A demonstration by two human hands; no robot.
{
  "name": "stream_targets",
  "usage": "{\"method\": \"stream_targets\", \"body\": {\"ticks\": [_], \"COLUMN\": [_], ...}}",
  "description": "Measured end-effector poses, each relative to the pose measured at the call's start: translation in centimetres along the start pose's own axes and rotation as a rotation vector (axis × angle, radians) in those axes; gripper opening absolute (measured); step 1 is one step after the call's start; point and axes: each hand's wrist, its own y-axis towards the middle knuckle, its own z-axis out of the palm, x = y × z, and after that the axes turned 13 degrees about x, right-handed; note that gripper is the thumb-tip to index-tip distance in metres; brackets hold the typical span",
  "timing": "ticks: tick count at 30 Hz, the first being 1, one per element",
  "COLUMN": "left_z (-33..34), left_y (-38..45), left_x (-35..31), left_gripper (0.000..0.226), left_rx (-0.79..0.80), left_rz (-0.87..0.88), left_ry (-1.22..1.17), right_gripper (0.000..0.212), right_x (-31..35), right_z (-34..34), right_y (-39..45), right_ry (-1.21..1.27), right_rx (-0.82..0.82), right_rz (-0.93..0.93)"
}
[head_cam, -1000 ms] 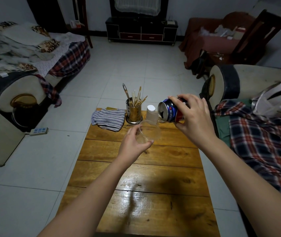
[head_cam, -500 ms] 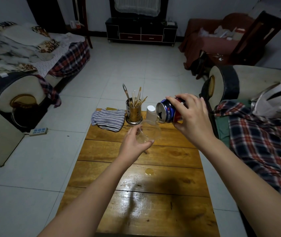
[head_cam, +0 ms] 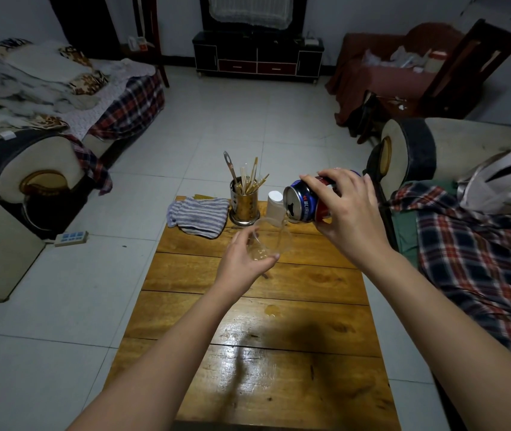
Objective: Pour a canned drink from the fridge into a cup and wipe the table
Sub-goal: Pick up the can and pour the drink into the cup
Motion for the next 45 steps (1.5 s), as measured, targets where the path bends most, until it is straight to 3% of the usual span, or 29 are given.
{"method": "stream_targets", "body": {"ticks": [45], "left_z": [0.8], "left_y": [-0.2], "left_x": [1.2], "left_gripper": [0.073], "left_rx": [-0.007], "left_rz": [-0.028], "left_ry": [0.018], "right_gripper": [0.076], "right_x": [0.3], "right_z": [0.2], "right_y": [-0.2], "right_ry": [-0.053], "right_rx": [0.008], "right_rz": [-0.022]}}
